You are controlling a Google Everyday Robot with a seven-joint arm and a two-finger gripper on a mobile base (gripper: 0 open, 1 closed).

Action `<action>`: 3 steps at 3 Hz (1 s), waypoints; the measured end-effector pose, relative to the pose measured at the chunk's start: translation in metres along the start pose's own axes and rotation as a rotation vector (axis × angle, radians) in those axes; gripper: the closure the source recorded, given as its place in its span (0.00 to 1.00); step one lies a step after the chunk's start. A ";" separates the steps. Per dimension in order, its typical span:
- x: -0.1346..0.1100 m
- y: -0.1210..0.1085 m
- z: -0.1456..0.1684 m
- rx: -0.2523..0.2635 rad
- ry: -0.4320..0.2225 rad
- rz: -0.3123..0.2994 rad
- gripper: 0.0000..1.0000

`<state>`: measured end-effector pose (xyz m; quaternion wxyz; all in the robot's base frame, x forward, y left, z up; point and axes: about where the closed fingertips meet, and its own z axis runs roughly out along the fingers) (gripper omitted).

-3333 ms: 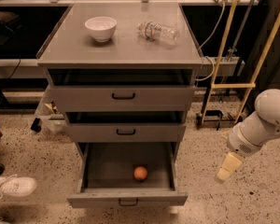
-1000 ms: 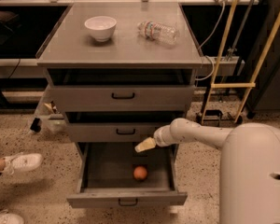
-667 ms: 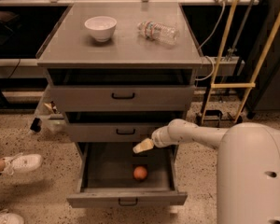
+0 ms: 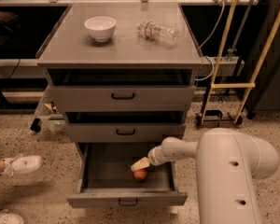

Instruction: Pick orange from bottom drawer and place on counter

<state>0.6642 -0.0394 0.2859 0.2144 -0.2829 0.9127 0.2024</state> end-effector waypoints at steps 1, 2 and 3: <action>0.000 0.000 0.000 0.000 0.000 0.000 0.00; 0.009 -0.006 0.030 0.040 0.026 0.026 0.00; 0.039 -0.009 0.070 0.107 0.080 0.085 0.00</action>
Offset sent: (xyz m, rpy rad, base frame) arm 0.0162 0.0120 -0.0813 -0.1066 0.0354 -0.1021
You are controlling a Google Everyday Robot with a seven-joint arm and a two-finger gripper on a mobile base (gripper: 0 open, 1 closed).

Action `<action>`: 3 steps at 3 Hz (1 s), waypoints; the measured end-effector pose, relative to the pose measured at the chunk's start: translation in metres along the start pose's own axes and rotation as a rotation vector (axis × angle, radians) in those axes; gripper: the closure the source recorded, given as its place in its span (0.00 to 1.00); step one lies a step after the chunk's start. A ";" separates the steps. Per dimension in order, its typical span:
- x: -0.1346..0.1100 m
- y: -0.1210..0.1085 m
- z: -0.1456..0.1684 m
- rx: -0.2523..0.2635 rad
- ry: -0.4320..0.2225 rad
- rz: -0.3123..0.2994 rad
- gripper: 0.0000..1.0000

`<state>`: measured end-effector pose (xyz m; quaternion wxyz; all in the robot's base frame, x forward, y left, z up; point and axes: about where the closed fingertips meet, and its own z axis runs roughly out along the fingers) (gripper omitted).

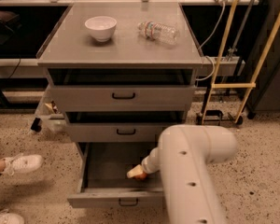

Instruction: Pick orange from bottom drawer and place on counter

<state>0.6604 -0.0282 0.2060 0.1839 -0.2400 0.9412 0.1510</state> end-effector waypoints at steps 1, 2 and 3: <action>-0.025 -0.010 0.004 0.060 -0.047 -0.010 0.00; -0.025 -0.010 0.004 0.059 -0.047 -0.010 0.00; 0.014 0.013 0.060 0.083 0.016 0.028 0.00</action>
Offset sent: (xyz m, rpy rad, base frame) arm 0.0258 0.0031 0.0038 -0.0287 -0.0626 -0.0277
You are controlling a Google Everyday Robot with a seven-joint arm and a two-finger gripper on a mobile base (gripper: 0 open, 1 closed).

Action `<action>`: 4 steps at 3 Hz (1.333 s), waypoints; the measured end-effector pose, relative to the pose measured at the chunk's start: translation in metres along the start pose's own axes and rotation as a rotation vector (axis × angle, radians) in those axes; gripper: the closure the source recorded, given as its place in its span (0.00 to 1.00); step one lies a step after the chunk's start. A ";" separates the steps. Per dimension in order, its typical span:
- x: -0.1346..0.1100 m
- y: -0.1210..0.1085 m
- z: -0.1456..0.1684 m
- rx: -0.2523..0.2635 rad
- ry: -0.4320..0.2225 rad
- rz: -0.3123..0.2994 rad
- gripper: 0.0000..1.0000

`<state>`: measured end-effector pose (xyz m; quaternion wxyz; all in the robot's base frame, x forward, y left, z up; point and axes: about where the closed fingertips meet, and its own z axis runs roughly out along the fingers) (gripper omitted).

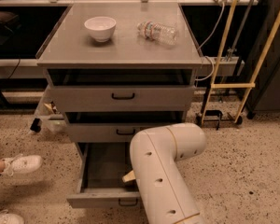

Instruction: Pick orange from bottom drawer and place on counter

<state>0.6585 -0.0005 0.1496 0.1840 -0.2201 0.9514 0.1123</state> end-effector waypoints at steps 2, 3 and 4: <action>-0.001 0.011 0.011 -0.034 0.021 0.014 0.00; -0.003 0.012 0.012 -0.036 0.023 0.014 0.00; -0.003 0.012 0.012 -0.036 0.023 0.014 0.19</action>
Offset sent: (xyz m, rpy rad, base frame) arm 0.0000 0.0342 -0.0190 0.0605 0.0905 0.0063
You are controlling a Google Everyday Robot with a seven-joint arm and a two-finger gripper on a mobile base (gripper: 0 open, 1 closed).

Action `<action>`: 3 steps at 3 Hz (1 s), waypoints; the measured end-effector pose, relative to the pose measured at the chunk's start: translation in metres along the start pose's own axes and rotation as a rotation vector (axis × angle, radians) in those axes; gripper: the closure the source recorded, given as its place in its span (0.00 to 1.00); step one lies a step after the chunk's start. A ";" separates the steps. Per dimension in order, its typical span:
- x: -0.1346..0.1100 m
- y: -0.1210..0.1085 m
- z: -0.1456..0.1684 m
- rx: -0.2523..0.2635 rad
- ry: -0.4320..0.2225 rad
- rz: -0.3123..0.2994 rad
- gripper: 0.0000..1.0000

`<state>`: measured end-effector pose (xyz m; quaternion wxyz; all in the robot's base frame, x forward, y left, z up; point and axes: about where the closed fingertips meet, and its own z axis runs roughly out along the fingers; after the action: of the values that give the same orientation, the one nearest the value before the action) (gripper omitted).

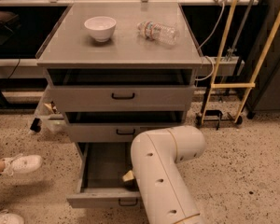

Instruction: Pick orange from bottom drawer and place on counter

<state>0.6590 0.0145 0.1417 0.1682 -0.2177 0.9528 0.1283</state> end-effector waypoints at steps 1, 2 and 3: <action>0.000 0.000 0.000 0.000 0.000 0.000 0.42; 0.000 0.000 0.000 0.000 0.000 0.000 0.65; 0.000 0.000 0.000 0.000 0.000 0.000 0.89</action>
Offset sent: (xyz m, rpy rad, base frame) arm 0.0000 0.0000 0.0000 0.0000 0.0000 0.0000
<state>0.6590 0.0145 0.1417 0.1682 -0.2178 0.9528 0.1284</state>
